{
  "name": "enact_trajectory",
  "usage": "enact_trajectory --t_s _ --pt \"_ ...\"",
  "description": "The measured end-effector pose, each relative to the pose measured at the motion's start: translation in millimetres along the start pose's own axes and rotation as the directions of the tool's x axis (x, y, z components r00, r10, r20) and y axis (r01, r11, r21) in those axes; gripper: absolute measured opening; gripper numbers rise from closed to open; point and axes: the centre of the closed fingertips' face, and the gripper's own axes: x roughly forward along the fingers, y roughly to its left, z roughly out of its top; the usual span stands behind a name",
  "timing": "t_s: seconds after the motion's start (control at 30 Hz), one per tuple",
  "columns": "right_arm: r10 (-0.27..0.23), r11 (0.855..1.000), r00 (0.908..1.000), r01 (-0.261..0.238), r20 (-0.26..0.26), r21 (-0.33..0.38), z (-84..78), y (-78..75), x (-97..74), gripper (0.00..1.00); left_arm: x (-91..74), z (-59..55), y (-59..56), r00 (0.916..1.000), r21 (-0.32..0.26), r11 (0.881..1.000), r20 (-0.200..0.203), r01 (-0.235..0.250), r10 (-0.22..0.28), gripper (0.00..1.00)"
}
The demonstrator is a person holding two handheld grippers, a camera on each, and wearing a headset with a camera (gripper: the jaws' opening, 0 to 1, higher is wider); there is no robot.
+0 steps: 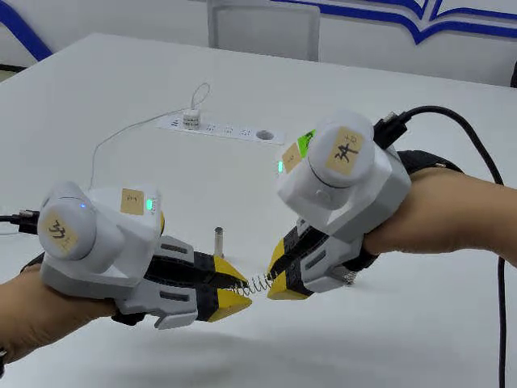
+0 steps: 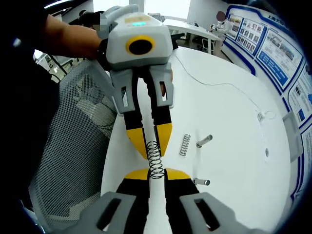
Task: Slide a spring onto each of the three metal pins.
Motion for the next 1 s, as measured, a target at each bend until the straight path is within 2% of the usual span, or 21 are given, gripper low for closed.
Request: enact_trajectory --t_s 0.47,0.8,1.0 --pt "0.013 0.999 0.9992 -0.012 0.037 -0.030 21.4 6.3 -2.1 0.12 3.7 -6.2 -1.9 0.9997 -0.006 1.000 -0.026 0.004 -0.004 0.11" --pt "0.019 0.999 0.9985 -0.017 0.051 -0.044 29.8 6.9 -0.4 0.12 6.2 -6.7 -1.5 0.9997 -0.014 1.000 -0.024 0.006 -0.007 0.11" --pt "0.020 0.999 0.9990 -0.019 0.040 -0.042 26.6 6.2 0.6 0.12 6.2 -7.8 -1.1 0.9997 -0.021 1.000 -0.025 0.001 -0.002 0.12"
